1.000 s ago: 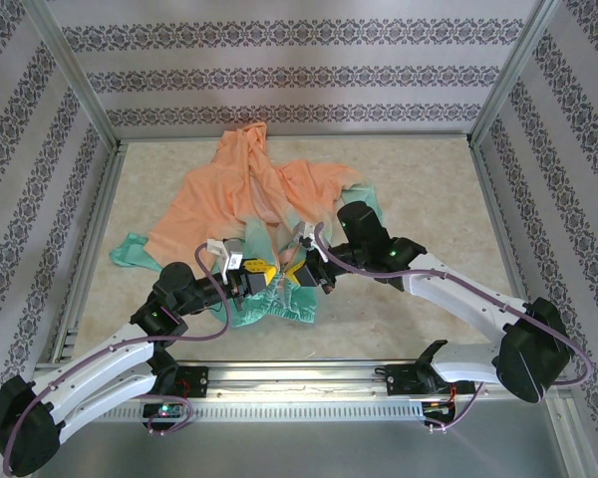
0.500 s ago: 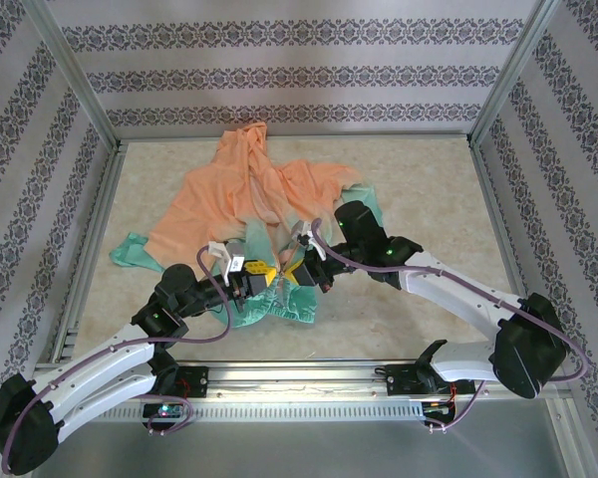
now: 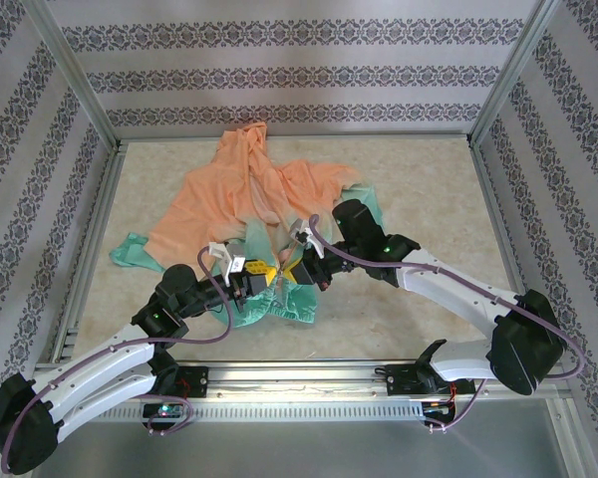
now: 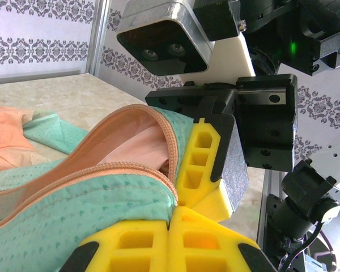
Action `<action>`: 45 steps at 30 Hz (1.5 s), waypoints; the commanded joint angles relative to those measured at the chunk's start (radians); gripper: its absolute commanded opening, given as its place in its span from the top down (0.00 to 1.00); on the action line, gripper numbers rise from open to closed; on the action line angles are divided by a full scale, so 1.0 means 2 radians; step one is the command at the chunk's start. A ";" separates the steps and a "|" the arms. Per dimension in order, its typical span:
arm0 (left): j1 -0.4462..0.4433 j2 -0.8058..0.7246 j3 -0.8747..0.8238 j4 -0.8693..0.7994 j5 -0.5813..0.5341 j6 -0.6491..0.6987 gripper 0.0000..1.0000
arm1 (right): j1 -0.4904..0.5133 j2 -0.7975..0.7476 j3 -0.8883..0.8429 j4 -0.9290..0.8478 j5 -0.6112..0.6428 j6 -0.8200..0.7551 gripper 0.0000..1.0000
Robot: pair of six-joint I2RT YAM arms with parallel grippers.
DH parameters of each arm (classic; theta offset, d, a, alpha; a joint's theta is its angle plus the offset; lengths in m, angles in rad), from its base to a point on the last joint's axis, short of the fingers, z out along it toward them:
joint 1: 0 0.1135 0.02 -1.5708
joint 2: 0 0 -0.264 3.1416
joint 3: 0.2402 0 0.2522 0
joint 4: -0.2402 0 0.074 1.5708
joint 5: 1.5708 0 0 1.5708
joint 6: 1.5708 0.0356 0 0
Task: Zip up the jacket
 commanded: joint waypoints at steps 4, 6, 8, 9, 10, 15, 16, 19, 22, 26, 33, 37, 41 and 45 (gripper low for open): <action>-0.009 -0.018 -0.008 0.016 -0.002 0.010 1.00 | -0.005 0.007 0.015 0.007 -0.005 0.002 1.00; -0.009 -0.020 -0.009 0.017 -0.002 0.009 1.00 | -0.005 0.008 0.015 0.008 -0.007 0.002 1.00; -0.008 -0.020 -0.009 0.013 -0.002 0.009 1.00 | -0.006 0.009 0.016 0.009 -0.009 0.002 1.00; -0.008 -0.019 -0.008 0.011 -0.004 0.010 1.00 | -0.006 0.008 0.017 0.010 -0.010 0.003 1.00; -0.009 -0.018 -0.008 0.009 -0.005 0.010 1.00 | -0.006 0.008 0.017 0.011 -0.012 0.002 1.00; -0.009 -0.017 -0.007 0.002 -0.016 0.010 1.00 | -0.006 0.000 0.009 0.020 -0.018 0.001 1.00; -0.009 -0.017 -0.007 0.001 -0.017 0.010 1.00 | -0.006 -0.001 0.008 0.020 -0.018 0.001 1.00; -0.009 -0.015 -0.007 0.004 -0.015 0.008 1.00 | -0.006 -0.002 0.006 0.020 -0.018 0.002 1.00; -0.009 -0.013 -0.008 0.005 -0.014 0.008 1.00 | -0.006 -0.001 0.006 0.021 -0.020 0.003 1.00; -0.009 -0.012 -0.009 0.006 -0.014 0.006 1.00 | -0.005 -0.001 0.006 0.024 -0.024 0.002 1.00; -0.009 -0.011 -0.012 0.005 -0.016 0.006 1.00 | -0.003 -0.002 0.005 0.029 -0.027 0.002 1.00; -0.009 -0.010 -0.015 0.005 -0.018 0.006 1.00 | -0.002 -0.003 0.003 0.031 -0.029 -0.002 1.00; -0.009 -0.010 -0.017 0.006 -0.019 0.005 1.00 | 0.000 -0.007 -0.002 0.034 -0.025 -0.005 1.00; -0.009 -0.012 -0.020 0.007 -0.021 0.004 1.00 | -0.001 -0.010 -0.003 0.037 -0.026 -0.004 1.00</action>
